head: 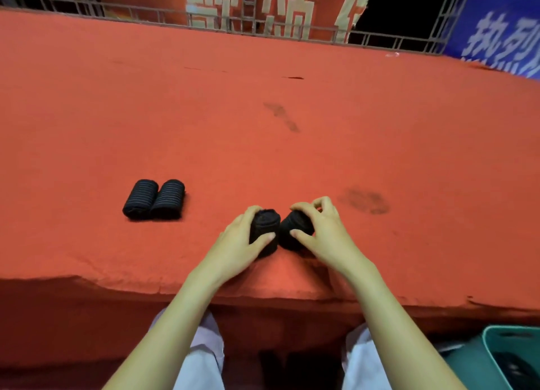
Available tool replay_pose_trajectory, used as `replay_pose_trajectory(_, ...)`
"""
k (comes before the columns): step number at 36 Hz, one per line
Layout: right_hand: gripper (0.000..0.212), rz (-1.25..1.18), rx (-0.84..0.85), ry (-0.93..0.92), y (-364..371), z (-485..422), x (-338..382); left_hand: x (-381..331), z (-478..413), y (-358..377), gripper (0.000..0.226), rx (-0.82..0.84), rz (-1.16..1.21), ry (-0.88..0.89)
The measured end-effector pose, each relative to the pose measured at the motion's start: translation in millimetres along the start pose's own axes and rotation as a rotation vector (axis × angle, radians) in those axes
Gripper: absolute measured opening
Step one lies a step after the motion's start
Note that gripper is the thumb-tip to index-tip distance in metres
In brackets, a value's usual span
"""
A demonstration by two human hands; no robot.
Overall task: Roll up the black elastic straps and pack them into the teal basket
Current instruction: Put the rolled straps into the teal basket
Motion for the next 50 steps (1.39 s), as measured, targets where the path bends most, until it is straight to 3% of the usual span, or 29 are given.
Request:
replay_pose_trajectory(7,0.048,-0.053,0.010,0.018,-6.3,7.5,-6.8,-12.7,-2.5,-1.1,0.037,0.014,0.022,0.023)
replay_pose_trajectory(13,0.048,0.002,-0.161,0.048,-42.2,36.4,-29.9,-59.8,-9.8,19.3,0.036,-0.006,0.124,0.097)
replay_pose_trajectory(28,0.041,0.184,-0.329,0.574,-146.7,201.2,-127.1,-214.8,-10.1,173.6,0.038,0.338,0.275,0.395)
replay_pose_trajectory(37,0.043,0.235,-0.251,0.840,-169.2,291.5,-170.8,-283.8,15.2,256.3,0.035,0.563,0.162,0.522)
replay_pose_trajectory(50,0.044,0.138,0.278,1.119,-154.9,364.1,-216.5,-318.8,70.7,342.1,0.042,1.076,-0.276,0.601)
Point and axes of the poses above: each hand's wrist, its own z-axis away from the middle knuckle, its own y-axis out of the palm, x = y × z, the point moved 1 cm from there along -z, towards the middle knuckle, and after that the axes turned 1 degree about x, right-handed, at the moved point
